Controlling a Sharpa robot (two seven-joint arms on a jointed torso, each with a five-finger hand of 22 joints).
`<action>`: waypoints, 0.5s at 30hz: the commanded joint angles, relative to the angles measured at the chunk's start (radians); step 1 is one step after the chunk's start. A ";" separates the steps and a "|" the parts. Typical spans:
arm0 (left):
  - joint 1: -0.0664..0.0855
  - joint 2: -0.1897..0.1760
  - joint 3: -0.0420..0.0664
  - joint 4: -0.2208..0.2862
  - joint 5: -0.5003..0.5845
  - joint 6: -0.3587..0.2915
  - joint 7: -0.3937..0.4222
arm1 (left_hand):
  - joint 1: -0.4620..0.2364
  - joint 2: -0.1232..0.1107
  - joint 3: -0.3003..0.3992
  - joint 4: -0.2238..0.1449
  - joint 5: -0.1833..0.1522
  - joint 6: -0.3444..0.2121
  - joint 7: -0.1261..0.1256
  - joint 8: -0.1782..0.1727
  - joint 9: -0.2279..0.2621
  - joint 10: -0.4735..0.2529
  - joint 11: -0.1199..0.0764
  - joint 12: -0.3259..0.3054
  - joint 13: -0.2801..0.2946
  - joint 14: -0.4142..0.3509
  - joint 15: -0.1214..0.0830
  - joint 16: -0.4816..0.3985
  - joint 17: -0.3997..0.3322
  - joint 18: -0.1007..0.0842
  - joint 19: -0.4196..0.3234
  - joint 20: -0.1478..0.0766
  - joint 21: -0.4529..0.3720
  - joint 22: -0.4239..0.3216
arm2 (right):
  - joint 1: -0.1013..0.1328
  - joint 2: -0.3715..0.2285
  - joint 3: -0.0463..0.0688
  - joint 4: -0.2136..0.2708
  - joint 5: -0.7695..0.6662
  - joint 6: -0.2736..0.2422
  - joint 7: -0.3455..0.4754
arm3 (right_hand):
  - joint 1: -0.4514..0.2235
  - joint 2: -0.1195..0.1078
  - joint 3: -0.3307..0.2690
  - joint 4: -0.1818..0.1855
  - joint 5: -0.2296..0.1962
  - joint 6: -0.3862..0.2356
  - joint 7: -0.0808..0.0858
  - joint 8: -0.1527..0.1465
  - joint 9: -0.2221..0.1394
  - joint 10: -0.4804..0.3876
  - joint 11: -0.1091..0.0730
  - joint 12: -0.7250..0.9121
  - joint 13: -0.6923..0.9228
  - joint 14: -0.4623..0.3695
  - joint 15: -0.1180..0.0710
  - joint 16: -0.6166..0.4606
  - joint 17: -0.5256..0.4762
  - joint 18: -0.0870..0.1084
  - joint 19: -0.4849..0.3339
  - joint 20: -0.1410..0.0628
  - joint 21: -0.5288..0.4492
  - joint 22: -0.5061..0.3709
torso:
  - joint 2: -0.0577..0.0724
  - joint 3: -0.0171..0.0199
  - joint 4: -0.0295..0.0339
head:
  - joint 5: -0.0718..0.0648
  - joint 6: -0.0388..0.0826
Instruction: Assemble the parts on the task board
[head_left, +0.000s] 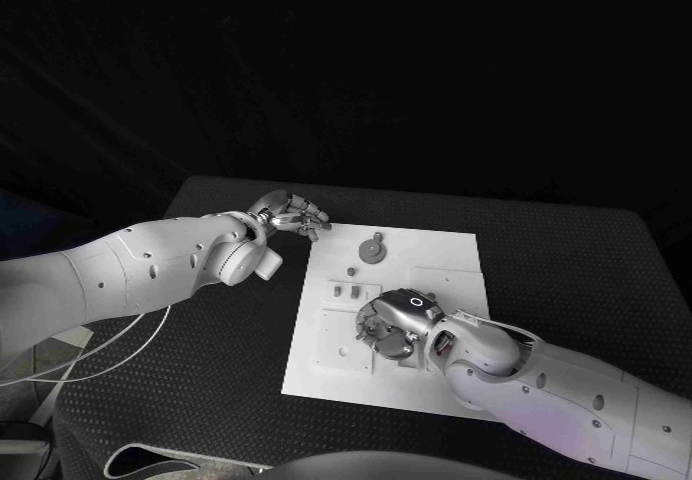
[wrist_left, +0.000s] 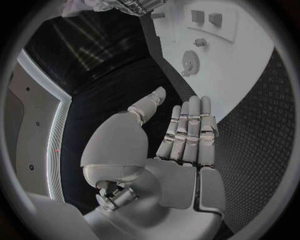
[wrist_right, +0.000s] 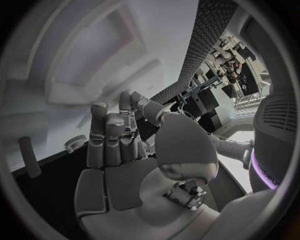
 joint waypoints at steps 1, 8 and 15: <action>0.001 0.000 0.001 0.004 0.000 0.003 0.005 | -0.004 0.004 -0.005 0.001 -0.003 -0.003 0.004 0.001 -0.001 -0.005 -0.001 0.007 -0.001 0.008 0.000 -0.003 0.002 0.000 0.008 0.000 0.003 -0.002 | -0.002 0.001 -0.003 0.001 -0.046 0.058 -0.020 | -0.003 0.006 0.004 -0.002 0.004 0.008 0.002 0.005 0.001 -0.002 0.004 -0.003 -0.002 -0.004 -0.006 -0.004 0.001 0.028 -0.001 -0.008 -0.003 0.015 | 0.000 0.0004 -0.0003 | 0.000 0.000; 0.001 -0.001 0.001 0.004 0.000 0.003 0.005 | -0.004 0.004 -0.005 0.001 -0.003 -0.003 0.004 0.001 -0.001 -0.005 -0.001 0.007 -0.002 0.008 0.000 -0.004 0.002 0.000 0.009 0.000 0.003 -0.002 | 0.003 0.002 -0.003 0.004 -0.066 0.071 -0.033 | -0.004 0.004 0.003 -0.002 0.004 0.007 0.002 0.004 0.002 -0.002 0.004 -0.003 -0.001 -0.004 -0.006 -0.004 0.002 0.028 -0.002 -0.008 -0.003 0.015 | 0.000 -0.0003 0.0003 | -0.001 -0.001; 0.001 -0.002 0.001 0.006 0.000 0.002 0.005 | -0.004 0.004 -0.006 0.001 -0.003 -0.003 0.004 0.001 -0.001 -0.005 -0.001 0.008 -0.002 0.008 0.000 -0.004 0.002 0.000 0.009 0.000 0.003 -0.002 | 0.009 -0.003 -0.003 0.013 -0.054 0.060 -0.030 | -0.008 0.002 0.003 -0.001 0.004 0.001 0.004 0.001 0.002 -0.009 0.006 -0.008 0.000 -0.007 -0.004 -0.007 0.002 0.028 -0.004 -0.006 -0.005 0.014 | 0.000 0.0002 -0.0006 | -0.001 -0.001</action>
